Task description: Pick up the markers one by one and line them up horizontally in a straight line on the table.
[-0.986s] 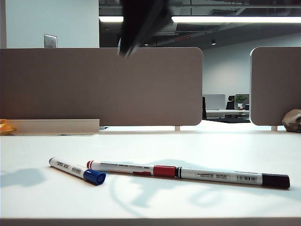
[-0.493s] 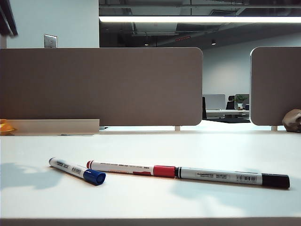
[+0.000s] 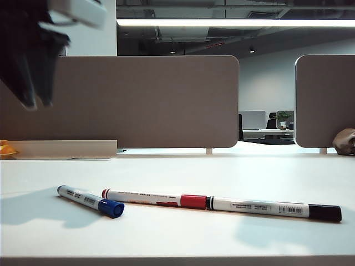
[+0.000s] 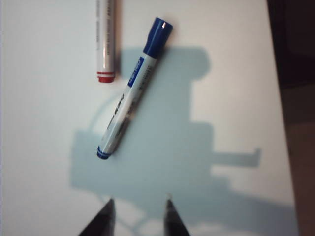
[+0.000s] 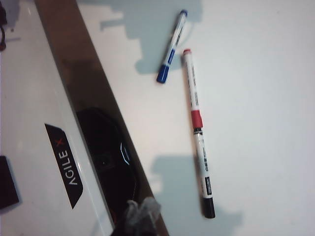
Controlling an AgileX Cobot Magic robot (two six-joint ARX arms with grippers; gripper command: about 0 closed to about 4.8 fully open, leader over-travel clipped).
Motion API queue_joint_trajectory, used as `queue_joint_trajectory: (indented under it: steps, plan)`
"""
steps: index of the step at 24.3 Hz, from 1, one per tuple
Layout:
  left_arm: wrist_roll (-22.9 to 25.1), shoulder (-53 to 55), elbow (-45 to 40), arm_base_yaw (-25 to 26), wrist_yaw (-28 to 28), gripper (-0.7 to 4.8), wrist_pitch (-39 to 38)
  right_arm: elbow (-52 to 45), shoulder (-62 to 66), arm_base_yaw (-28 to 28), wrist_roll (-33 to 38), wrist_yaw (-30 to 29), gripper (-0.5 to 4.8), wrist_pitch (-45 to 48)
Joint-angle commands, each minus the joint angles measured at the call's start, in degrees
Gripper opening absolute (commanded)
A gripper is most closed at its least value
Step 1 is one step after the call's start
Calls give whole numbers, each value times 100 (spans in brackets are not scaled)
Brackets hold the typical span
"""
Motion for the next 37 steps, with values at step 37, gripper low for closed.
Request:
queue_joint_trajectory:
  steps: [37]
  plan:
    - [1676,2052,24,-173,249,129,1095,-33,-92,4,-11,-7,-5,37]
